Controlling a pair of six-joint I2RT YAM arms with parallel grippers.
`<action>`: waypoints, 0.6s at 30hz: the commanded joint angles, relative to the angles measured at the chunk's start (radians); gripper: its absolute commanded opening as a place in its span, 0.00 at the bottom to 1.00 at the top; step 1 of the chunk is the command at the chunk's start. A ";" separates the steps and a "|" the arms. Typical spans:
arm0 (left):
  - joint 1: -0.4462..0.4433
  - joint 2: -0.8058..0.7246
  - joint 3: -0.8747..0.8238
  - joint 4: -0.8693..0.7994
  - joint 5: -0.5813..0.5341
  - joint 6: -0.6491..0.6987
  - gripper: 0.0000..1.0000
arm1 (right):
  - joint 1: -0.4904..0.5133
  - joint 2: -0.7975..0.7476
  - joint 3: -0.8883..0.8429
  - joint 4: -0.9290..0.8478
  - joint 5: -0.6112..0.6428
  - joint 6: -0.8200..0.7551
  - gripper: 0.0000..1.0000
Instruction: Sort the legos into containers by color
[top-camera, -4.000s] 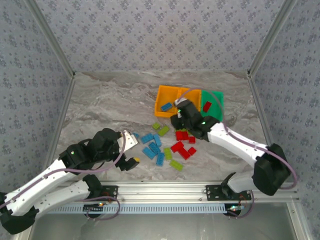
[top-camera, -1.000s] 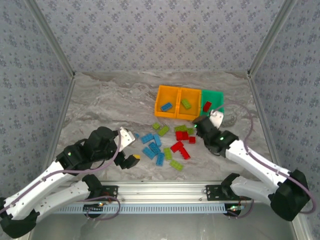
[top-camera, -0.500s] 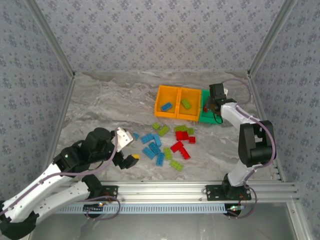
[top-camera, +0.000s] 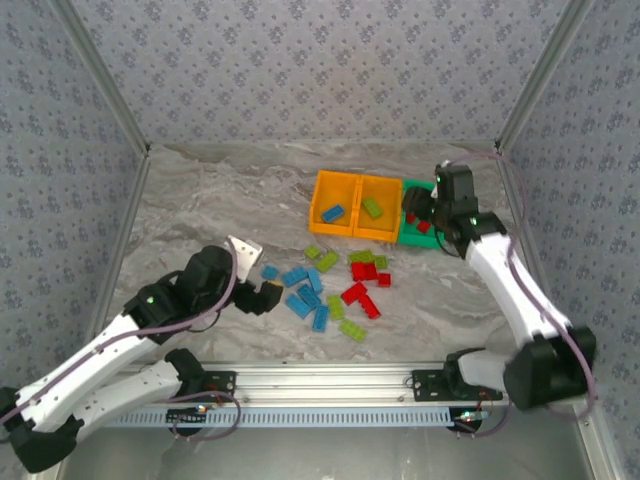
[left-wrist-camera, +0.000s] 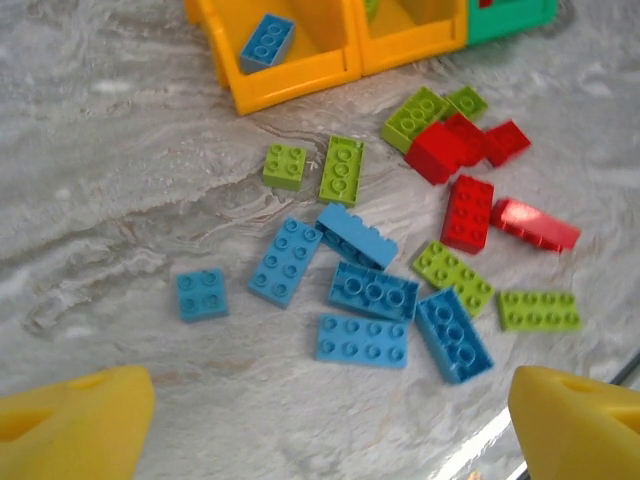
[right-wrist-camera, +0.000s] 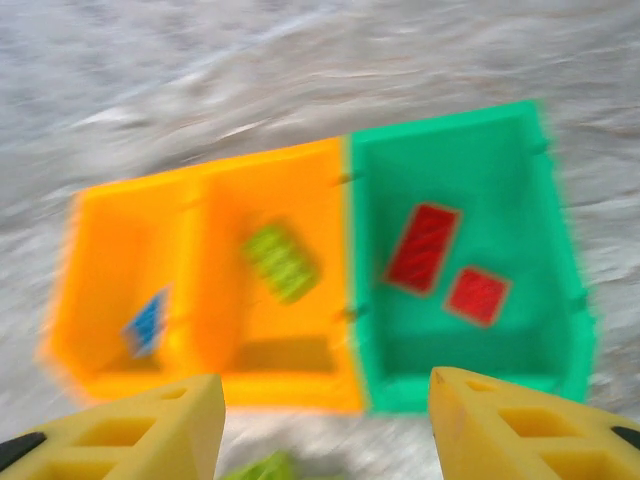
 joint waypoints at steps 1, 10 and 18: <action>-0.015 0.109 0.041 0.126 0.016 -0.241 0.87 | 0.166 -0.151 -0.101 -0.145 -0.136 0.022 0.59; -0.101 0.675 0.281 0.213 0.040 -0.111 0.72 | 0.486 -0.407 -0.258 -0.302 -0.085 0.158 0.66; -0.087 0.992 0.464 0.230 0.029 -0.011 0.61 | 0.501 -0.460 -0.264 -0.345 -0.058 0.145 0.80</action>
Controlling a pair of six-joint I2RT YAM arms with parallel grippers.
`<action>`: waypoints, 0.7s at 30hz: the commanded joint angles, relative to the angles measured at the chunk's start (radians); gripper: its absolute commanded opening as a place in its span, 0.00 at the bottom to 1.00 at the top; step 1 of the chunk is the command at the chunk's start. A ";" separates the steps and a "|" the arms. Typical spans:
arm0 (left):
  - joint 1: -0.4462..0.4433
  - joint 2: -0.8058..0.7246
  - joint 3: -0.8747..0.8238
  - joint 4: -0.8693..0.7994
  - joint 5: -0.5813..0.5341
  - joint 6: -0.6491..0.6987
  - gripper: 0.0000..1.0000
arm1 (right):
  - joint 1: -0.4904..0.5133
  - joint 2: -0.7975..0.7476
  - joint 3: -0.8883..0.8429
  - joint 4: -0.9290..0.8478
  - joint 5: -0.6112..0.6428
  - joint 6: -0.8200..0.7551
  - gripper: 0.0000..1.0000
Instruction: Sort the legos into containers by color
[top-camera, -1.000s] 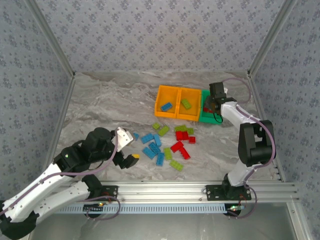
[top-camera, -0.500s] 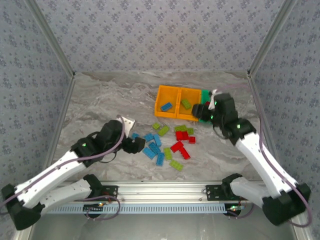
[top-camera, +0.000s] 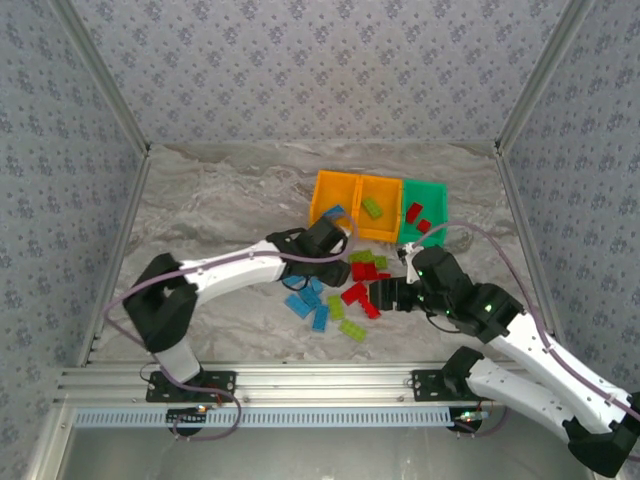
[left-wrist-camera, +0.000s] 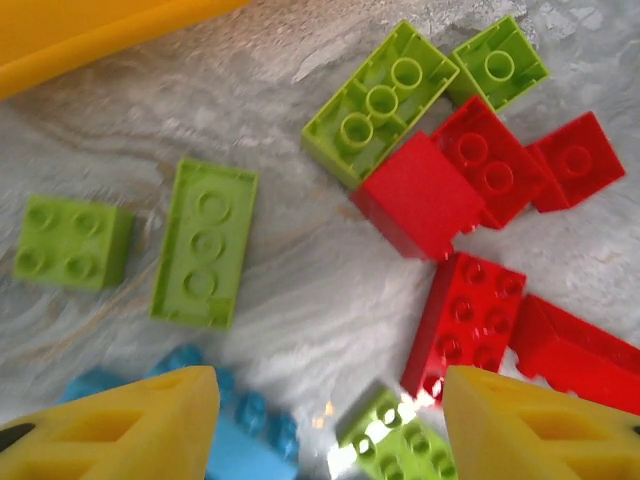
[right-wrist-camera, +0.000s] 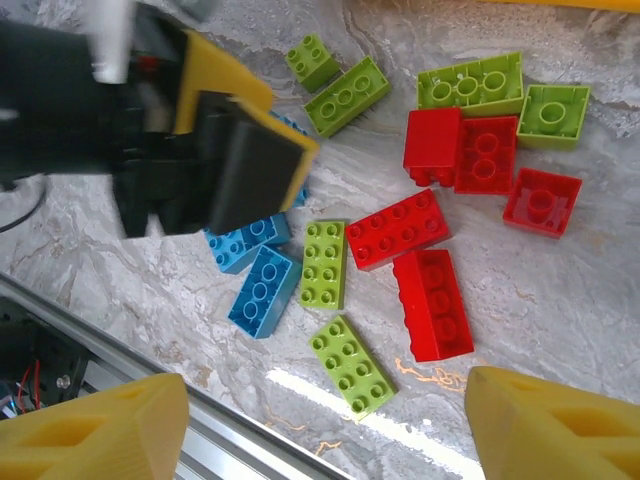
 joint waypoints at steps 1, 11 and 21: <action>0.014 0.081 0.079 0.006 -0.014 0.054 0.61 | 0.007 -0.015 -0.002 -0.030 0.016 0.003 0.84; 0.056 0.177 0.078 0.038 -0.115 0.117 0.65 | 0.006 -0.010 -0.012 -0.004 0.026 -0.007 0.96; 0.069 0.254 0.089 0.050 -0.040 0.112 0.60 | 0.005 -0.002 -0.014 0.022 0.019 0.021 0.96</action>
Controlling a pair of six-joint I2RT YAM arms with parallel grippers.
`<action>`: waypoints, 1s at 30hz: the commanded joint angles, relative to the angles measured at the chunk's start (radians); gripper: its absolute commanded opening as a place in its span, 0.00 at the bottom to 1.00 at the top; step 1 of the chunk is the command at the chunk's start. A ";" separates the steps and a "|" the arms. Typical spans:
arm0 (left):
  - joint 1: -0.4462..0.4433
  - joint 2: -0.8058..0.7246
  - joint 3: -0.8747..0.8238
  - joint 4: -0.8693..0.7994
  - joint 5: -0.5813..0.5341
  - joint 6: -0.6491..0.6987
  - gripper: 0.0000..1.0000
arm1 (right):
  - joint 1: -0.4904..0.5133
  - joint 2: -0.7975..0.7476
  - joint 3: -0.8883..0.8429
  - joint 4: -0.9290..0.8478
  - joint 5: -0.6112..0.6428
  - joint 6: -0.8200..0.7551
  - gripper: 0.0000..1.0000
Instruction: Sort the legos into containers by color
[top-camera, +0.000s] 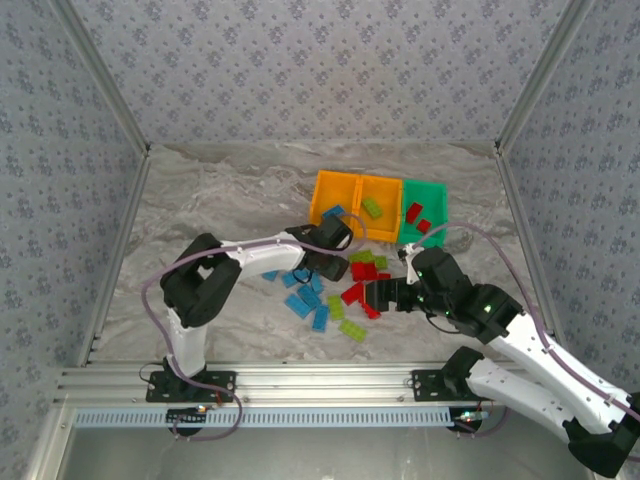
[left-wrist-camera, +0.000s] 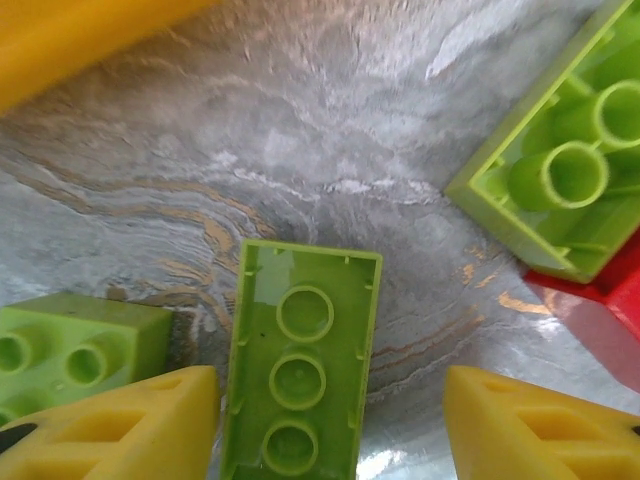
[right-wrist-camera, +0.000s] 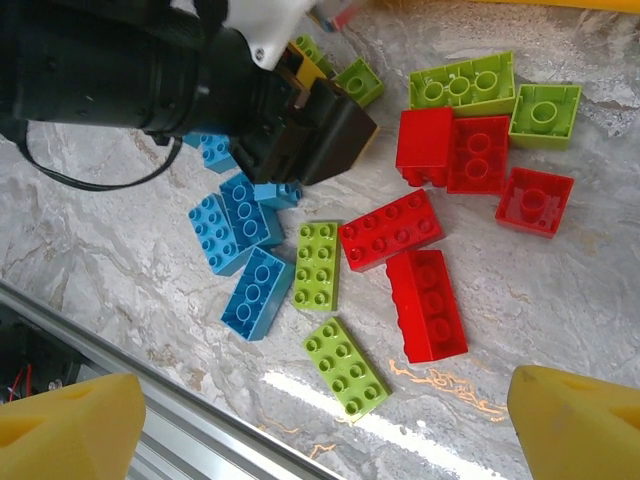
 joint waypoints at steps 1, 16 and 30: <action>0.005 0.034 0.023 -0.003 0.014 0.005 0.60 | 0.005 -0.002 -0.002 0.011 0.008 0.018 0.96; -0.058 -0.208 0.011 0.022 0.042 0.003 0.31 | 0.007 -0.035 0.011 -0.004 0.059 0.057 0.96; -0.009 0.151 0.535 0.090 -0.073 -0.007 0.28 | 0.004 -0.165 -0.022 -0.053 0.183 0.132 0.96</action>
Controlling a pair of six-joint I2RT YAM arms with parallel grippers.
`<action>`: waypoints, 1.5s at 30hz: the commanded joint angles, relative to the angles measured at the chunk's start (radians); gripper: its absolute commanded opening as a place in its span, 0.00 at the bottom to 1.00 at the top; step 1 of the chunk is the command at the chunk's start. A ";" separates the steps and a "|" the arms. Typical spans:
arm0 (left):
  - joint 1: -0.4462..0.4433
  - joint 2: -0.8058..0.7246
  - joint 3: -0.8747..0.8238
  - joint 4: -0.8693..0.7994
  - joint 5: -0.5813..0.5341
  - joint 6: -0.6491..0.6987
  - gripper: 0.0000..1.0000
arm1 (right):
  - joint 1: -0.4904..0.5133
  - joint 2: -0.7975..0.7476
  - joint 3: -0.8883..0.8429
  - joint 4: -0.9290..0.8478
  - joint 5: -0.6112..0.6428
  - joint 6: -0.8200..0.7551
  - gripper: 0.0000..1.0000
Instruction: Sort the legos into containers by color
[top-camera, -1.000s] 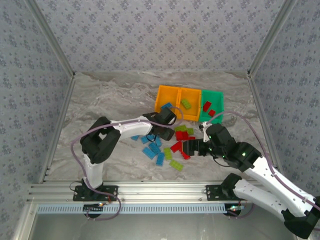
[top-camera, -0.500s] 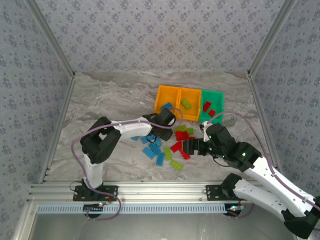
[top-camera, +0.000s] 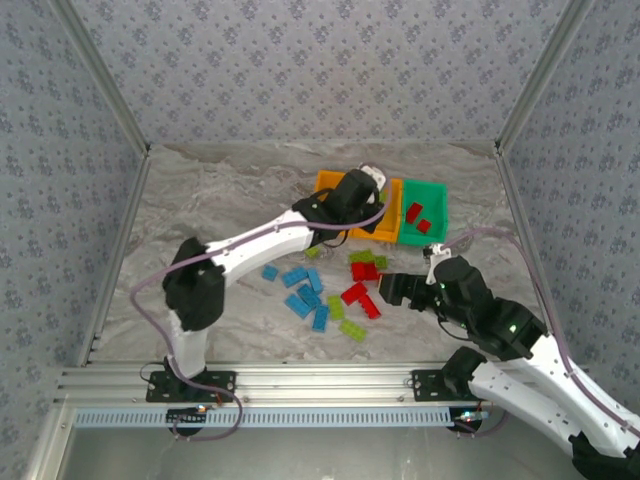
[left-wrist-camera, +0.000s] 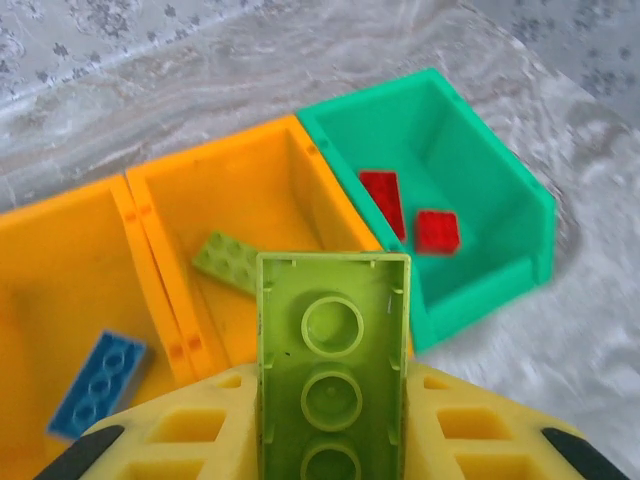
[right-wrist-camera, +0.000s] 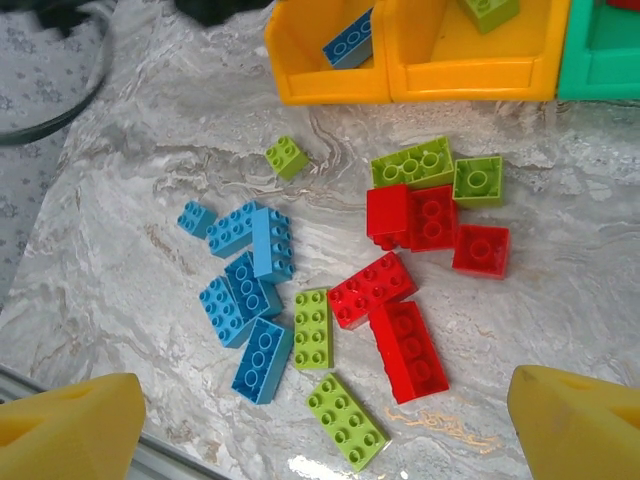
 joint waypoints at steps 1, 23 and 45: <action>0.034 0.150 0.125 -0.019 -0.003 -0.002 0.29 | 0.004 -0.009 -0.010 -0.048 0.035 0.022 0.96; -0.014 -0.451 -0.407 0.050 -0.031 -0.096 0.47 | -0.001 0.005 -0.064 -0.020 -0.005 0.044 0.96; 0.342 -0.568 -0.886 -0.072 0.159 -0.214 0.49 | 0.009 0.168 -0.090 0.100 -0.084 0.035 0.98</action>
